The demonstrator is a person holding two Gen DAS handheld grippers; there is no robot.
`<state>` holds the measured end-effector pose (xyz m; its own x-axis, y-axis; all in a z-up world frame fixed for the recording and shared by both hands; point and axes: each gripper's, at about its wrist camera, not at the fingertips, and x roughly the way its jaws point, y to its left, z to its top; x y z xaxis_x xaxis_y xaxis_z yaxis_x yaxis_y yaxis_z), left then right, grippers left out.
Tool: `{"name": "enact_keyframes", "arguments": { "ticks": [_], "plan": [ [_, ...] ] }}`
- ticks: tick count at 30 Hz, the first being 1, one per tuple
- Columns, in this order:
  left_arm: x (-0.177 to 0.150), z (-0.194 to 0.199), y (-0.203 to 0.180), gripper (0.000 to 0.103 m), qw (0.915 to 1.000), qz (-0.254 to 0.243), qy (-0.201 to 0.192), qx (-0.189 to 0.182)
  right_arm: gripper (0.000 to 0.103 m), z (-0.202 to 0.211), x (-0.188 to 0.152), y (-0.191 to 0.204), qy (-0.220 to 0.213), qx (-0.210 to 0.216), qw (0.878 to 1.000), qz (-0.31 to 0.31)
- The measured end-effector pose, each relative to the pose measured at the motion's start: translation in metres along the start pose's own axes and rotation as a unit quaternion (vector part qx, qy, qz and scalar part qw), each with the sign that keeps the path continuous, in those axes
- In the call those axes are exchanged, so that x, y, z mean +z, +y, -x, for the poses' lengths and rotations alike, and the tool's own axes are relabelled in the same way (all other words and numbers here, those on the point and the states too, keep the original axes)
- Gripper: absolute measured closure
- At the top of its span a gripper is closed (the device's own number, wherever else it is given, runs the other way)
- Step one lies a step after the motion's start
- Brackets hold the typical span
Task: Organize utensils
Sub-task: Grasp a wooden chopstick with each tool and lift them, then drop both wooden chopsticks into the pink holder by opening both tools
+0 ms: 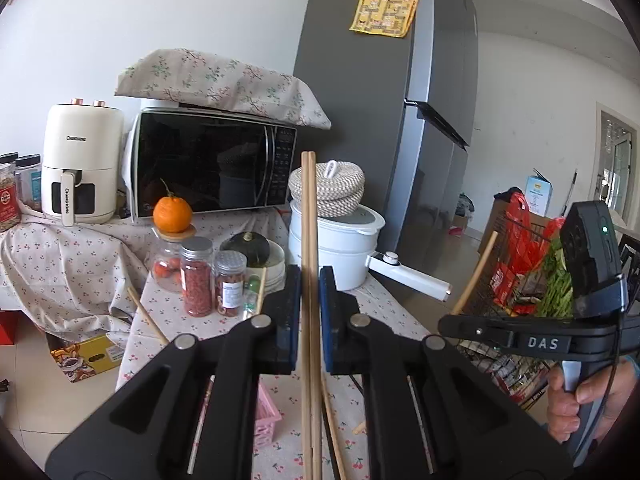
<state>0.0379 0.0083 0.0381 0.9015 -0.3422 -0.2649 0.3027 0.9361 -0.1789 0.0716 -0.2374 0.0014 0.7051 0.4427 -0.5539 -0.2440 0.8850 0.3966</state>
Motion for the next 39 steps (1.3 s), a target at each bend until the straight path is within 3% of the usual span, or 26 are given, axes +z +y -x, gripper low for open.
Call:
{"name": "enact_keyframes", "arguments": {
  "ticks": [7, 13, 17, 22, 29, 30, 32, 34, 39],
  "plan": [
    [0.000, -0.013, 0.030, 0.093, 0.9936, 0.018, -0.081, 0.077, 0.096, -0.009, 0.006, 0.014, -0.007, 0.022, 1.000, 0.000],
    [-0.014, -0.030, 0.033, 0.093, 0.9870, -0.007, -0.101, 0.125, 0.096, -0.019, 0.008, 0.024, -0.008, 0.035, 0.999, -0.004],
    [-0.022, -0.040, 0.035, 0.093, 0.9885, -0.018, -0.077, 0.129, 0.096, -0.021, 0.011, 0.027, -0.011, 0.036, 0.999, -0.003],
    [-0.018, -0.037, 0.041, 0.093, 0.9923, 0.005, -0.053, 0.112, 0.096, -0.021, 0.012, 0.027, -0.018, 0.038, 0.999, -0.005],
    [-0.031, -0.050, 0.043, 0.093, 0.9953, 0.005, 0.025, 0.093, 0.096, -0.025, 0.015, 0.029, -0.029, 0.042, 0.999, -0.012],
    [-0.032, -0.053, 0.044, 0.091, 0.9952, 0.006, 0.042, 0.088, 0.096, -0.026, 0.015, 0.029, -0.032, 0.043, 0.999, -0.012],
    [-0.034, -0.054, 0.046, 0.076, 0.9939, 0.014, 0.069, 0.085, 0.096, -0.027, 0.017, 0.030, -0.037, 0.047, 0.998, -0.014],
    [-0.035, -0.050, 0.049, 0.052, 0.9923, 0.026, 0.086, 0.086, 0.096, -0.029, 0.018, 0.032, -0.039, 0.053, 0.998, -0.013],
    [-0.035, -0.037, 0.063, 0.029, 0.9846, 0.065, 0.134, 0.093, 0.096, -0.038, 0.020, 0.040, -0.043, 0.064, 0.997, -0.012]
  ]
}}
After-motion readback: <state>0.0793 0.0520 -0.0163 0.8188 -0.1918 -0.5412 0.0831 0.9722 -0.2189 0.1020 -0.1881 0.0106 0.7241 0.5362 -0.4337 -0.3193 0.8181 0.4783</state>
